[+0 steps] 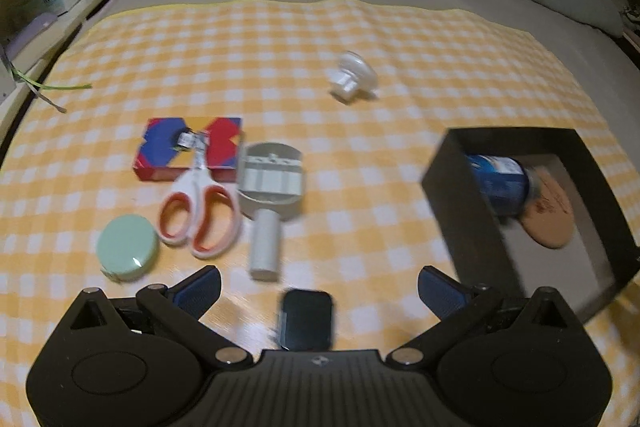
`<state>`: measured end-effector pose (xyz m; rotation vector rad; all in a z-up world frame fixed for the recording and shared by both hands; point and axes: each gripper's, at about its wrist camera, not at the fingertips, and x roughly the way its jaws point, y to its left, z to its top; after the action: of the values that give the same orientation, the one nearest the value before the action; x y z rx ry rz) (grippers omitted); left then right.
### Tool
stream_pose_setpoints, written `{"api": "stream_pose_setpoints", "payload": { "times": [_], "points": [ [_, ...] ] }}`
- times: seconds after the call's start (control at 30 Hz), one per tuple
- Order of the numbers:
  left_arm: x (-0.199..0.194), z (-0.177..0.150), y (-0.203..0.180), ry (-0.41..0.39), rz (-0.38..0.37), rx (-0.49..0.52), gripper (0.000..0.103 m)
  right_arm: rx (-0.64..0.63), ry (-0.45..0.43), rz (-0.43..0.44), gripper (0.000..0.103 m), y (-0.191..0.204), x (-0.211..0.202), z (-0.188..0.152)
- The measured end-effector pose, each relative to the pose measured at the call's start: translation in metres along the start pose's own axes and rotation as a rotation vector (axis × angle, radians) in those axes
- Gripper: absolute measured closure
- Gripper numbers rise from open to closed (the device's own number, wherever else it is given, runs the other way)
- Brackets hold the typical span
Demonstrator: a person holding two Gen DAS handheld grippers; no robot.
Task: Organize rigid objects
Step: 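Return the left tool and grasp the orange-handled scissors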
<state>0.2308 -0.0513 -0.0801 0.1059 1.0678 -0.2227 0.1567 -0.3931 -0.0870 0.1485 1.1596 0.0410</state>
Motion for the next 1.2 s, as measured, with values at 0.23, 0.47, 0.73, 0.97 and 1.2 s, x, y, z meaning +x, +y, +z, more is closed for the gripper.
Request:
{"api": "stream_pose_setpoints", "payload": {
  "times": [0.23,0.47,0.73,0.97,1.2],
  "points": [
    [0.006,0.013,0.031,-0.029,0.061,0.012,0.000,0.003,0.001,0.000,0.095,-0.001,0.001,0.001],
    [0.008,0.030,0.065,-0.037,0.081,-0.080,0.002,0.006,0.000,0.001,0.093,0.000,0.001,0.000],
    [0.013,0.044,0.082,-0.071,-0.007,-0.118,0.056,0.010,-0.001,0.007,0.093,0.000,0.000,0.001],
    [0.030,0.042,0.084,0.000,0.019,-0.098,0.077,0.015,-0.004,0.008,0.093,0.002,-0.001,-0.001],
    [0.046,0.039,0.085,0.046,0.044,-0.098,0.077,0.017,-0.003,0.009,0.093,0.002,-0.002,-0.001]
  ]
}}
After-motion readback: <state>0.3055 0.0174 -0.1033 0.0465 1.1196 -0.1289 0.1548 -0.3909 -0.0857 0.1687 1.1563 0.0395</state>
